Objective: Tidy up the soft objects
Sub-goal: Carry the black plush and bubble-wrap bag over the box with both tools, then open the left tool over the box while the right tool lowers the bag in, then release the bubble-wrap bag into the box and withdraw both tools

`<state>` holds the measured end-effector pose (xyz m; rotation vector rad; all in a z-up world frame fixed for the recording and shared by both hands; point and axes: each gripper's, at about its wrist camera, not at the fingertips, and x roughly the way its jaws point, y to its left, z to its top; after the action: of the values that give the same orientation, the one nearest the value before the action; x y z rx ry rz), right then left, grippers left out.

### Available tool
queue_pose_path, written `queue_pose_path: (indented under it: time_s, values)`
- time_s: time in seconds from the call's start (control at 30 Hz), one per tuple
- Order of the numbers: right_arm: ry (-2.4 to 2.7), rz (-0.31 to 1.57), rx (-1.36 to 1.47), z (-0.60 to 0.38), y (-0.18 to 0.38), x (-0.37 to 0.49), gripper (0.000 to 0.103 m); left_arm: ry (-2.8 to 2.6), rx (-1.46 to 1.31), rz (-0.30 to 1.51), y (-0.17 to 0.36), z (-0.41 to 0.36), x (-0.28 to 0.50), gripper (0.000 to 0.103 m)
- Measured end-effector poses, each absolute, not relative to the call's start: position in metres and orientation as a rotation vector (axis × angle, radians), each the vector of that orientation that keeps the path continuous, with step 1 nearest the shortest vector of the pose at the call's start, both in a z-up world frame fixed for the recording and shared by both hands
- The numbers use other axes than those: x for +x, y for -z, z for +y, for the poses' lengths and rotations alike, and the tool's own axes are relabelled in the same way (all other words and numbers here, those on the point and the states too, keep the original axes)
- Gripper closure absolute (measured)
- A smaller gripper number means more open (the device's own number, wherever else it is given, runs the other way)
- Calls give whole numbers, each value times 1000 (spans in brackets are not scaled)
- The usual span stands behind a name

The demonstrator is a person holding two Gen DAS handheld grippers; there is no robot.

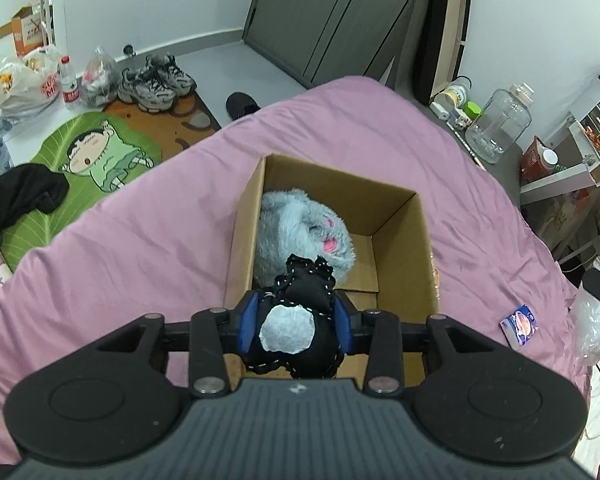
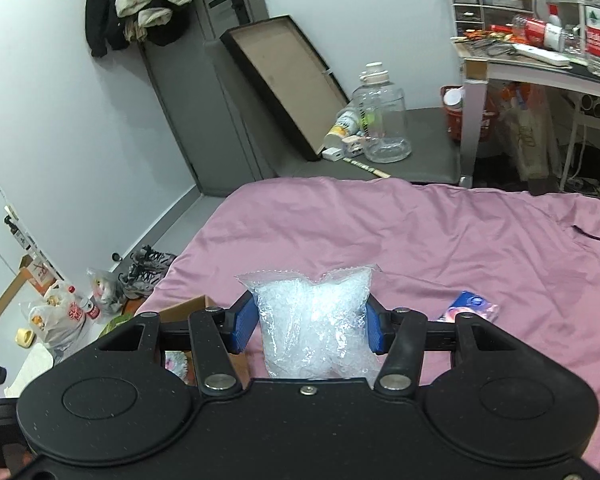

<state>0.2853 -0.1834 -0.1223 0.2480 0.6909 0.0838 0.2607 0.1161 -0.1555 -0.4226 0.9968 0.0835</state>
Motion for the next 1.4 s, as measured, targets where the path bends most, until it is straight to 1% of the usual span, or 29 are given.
queue_pose_path:
  time_s: [0.17, 0.53, 0.6, 0.67, 1.03, 1.07, 1.23, 1.4]
  values:
    - [-140, 695, 235, -157, 133, 291, 51, -99, -386, 975, 167, 117, 265, 60]
    - [-228, 705, 230, -113, 148, 309, 51, -82, -476, 1060, 180, 131, 276, 48]
    - [-240, 706, 225, -106, 150, 312, 51, -85, -464, 1061, 180, 129, 276, 43]
    - [-255, 705, 229, -101, 151, 315, 51, -81, -448, 1064, 179, 126, 276, 41]
    - [-307, 718, 240, -85, 159, 325, 51, -89, -459, 1057, 171, 130, 274, 40]
    - [-316, 710, 242, -84, 158, 325, 50, -91, -456, 1055, 170, 130, 274, 40]
    - [-309, 694, 230, -81, 158, 326, 35, -102, -445, 1044, 161, 131, 269, 40]
    - [-309, 696, 256, -89, 151, 318, 33, -117, -428, 1036, 154, 129, 264, 40]
